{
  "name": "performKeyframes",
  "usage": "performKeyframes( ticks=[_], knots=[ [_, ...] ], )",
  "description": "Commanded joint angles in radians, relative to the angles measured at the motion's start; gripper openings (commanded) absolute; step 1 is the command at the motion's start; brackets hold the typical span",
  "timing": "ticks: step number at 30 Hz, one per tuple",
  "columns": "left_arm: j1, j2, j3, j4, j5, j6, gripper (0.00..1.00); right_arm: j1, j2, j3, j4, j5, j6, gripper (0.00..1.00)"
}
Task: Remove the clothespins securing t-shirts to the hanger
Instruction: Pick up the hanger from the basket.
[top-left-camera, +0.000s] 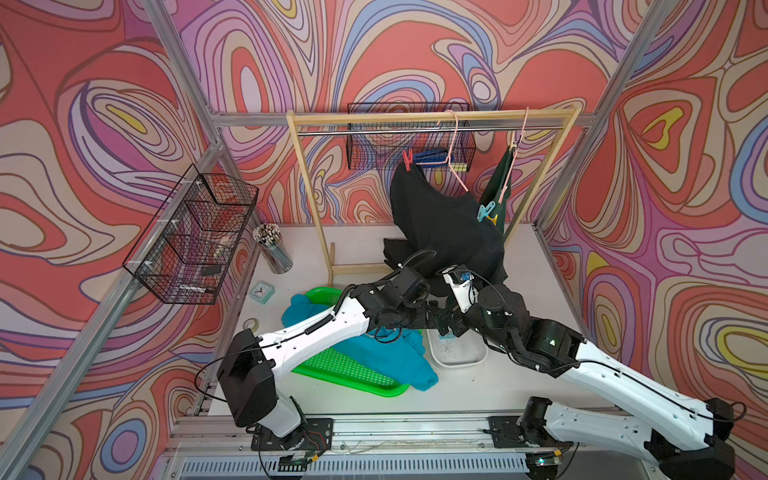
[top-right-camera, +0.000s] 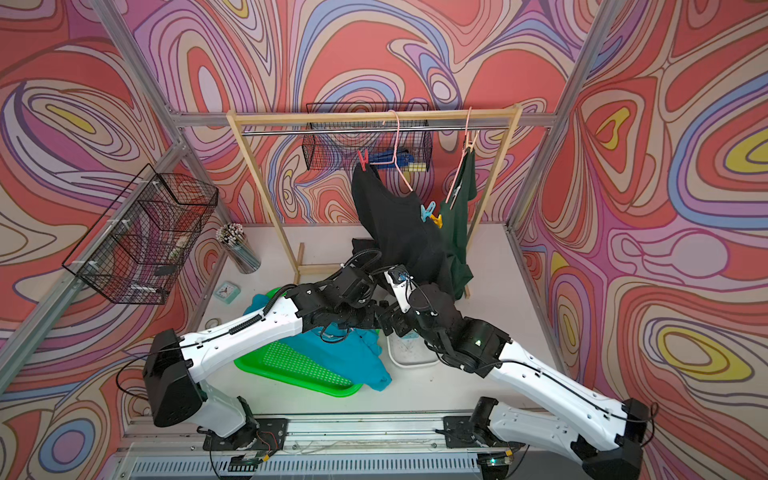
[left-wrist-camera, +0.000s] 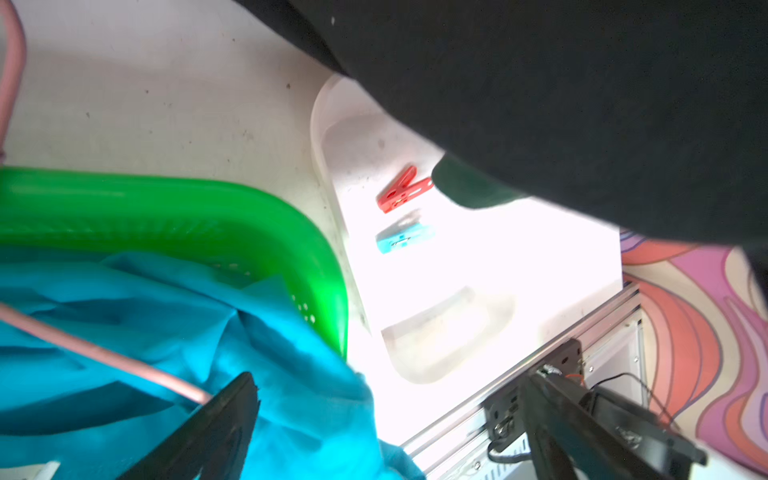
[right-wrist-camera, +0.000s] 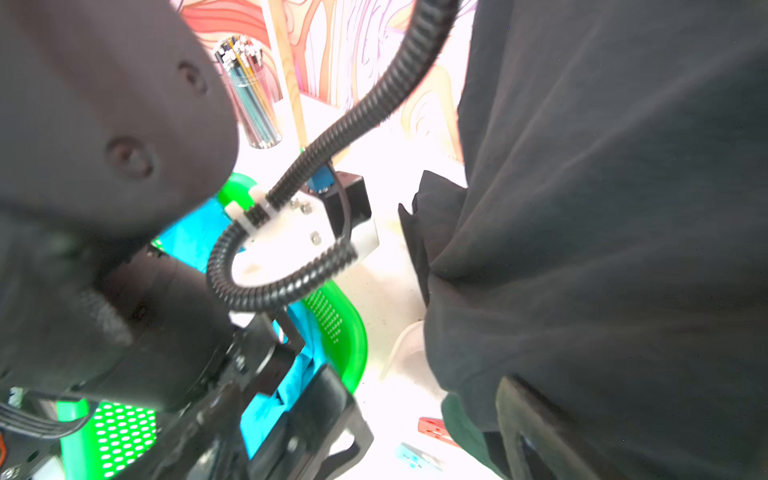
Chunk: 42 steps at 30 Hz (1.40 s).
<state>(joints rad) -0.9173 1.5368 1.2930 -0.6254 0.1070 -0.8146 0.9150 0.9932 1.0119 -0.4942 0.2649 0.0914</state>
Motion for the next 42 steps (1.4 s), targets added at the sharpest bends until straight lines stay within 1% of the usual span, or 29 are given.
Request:
performKeyframes(
  ticks=[1,9,14,18,24,30,32,34,38,42],
  knots=[
    [-0.007,-0.089,-0.05,-0.034,0.009,0.043,1.0,-0.004,0.033,0.015,-0.008,-0.067,0.023,0.97],
    [-0.006,-0.276,-0.192,0.001,-0.042,0.037,1.0,-0.004,0.16,0.035,0.049,-0.138,0.033,0.97],
    [-0.005,-0.369,-0.263,0.021,-0.031,0.06,1.0,-0.013,0.254,0.058,0.089,-0.213,0.047,0.97],
    [-0.005,-0.431,-0.31,-0.02,-0.088,0.042,1.0,-0.033,0.324,0.093,0.103,-0.273,0.056,0.97],
    [0.005,-0.487,-0.339,-0.067,-0.157,0.016,1.0,-0.094,0.404,0.138,0.124,-0.414,0.083,0.96],
    [0.032,-0.546,-0.344,-0.135,-0.232,-0.012,1.0,-0.123,0.504,0.191,0.147,-0.51,0.114,0.94],
    [0.061,-0.567,-0.349,-0.175,-0.259,-0.03,1.0,-0.128,0.531,0.207,0.152,-0.529,0.121,0.92],
    [0.11,-0.596,-0.365,-0.193,-0.254,-0.037,1.0,-0.128,0.559,0.222,0.151,-0.54,0.125,0.91],
    [0.221,-0.65,-0.397,-0.187,-0.204,-0.039,1.0,-0.129,0.613,0.24,0.143,-0.566,0.135,0.87],
    [0.326,-0.643,-0.389,-0.197,-0.137,-0.024,1.0,-0.13,0.652,0.242,0.147,-0.581,0.146,0.81]
  ],
)
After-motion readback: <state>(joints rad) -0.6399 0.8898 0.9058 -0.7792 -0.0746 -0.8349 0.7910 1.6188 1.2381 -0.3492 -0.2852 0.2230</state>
